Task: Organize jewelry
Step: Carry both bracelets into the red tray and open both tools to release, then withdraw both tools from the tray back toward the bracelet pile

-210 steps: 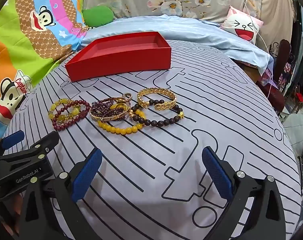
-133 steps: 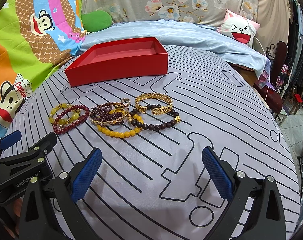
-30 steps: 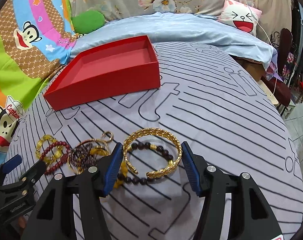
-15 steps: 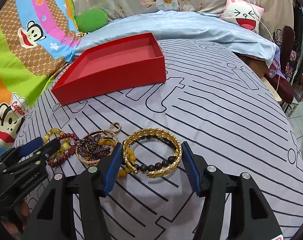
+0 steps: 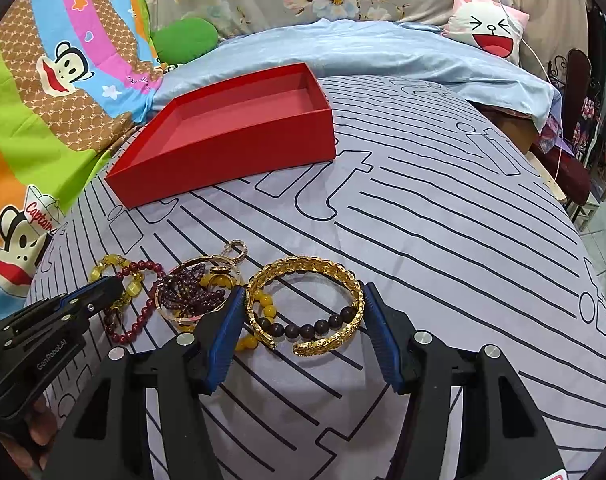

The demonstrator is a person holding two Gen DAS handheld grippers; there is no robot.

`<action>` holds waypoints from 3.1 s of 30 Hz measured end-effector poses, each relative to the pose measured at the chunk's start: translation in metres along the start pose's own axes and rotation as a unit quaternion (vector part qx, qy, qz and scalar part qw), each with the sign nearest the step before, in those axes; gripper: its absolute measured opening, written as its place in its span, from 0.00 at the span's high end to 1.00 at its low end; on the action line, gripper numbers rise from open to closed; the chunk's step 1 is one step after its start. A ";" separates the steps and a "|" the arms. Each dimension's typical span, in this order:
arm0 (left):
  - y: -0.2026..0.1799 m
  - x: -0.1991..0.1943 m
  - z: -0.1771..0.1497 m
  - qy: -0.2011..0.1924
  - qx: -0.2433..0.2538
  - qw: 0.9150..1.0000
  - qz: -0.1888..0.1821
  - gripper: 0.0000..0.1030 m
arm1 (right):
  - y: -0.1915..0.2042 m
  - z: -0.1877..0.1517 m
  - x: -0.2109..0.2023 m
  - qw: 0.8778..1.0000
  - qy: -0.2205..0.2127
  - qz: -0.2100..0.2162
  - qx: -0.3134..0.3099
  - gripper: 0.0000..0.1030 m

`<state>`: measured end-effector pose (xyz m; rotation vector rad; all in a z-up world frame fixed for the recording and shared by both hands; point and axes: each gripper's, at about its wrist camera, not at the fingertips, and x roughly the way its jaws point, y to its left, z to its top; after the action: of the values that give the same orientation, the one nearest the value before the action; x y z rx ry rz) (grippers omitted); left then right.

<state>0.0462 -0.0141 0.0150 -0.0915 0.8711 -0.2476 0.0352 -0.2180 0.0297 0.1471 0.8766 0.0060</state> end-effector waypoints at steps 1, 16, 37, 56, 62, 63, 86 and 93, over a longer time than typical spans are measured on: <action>0.000 -0.005 0.000 -0.003 -0.002 1.000 -0.004 0.93 | 0.000 -0.001 -0.002 1.000 -0.002 0.000 0.000 0.45; -0.023 -0.074 0.053 -0.060 0.044 0.996 -0.043 0.93 | 0.013 0.048 -0.033 0.998 -0.030 0.040 -0.043 0.45; 0.016 0.084 0.257 -0.054 0.055 0.997 -0.033 0.93 | 0.045 0.268 0.134 0.992 0.020 0.087 -0.092 0.45; 0.044 0.182 0.281 0.014 0.053 0.999 0.005 0.91 | 0.053 0.272 0.224 0.988 0.107 0.025 -0.110 0.44; 0.050 0.174 0.283 -0.013 0.036 0.998 0.040 0.48 | 0.050 0.273 0.216 0.991 0.088 0.023 -0.102 0.37; 0.051 0.171 0.283 -0.020 0.033 0.998 0.043 0.47 | 0.050 0.273 0.214 0.991 0.084 0.025 -0.099 0.36; 0.023 0.013 0.161 -0.098 0.034 0.991 0.090 0.47 | 0.031 0.164 0.026 0.992 -0.055 0.003 -0.116 0.34; 0.033 -0.009 0.089 -0.066 0.002 0.993 0.096 0.47 | 0.017 0.095 -0.011 0.994 -0.043 -0.005 -0.104 0.34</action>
<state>0.1143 0.0184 0.0731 -0.0188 0.7419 -0.0628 0.1017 -0.2143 0.0997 -0.0523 0.7846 0.0808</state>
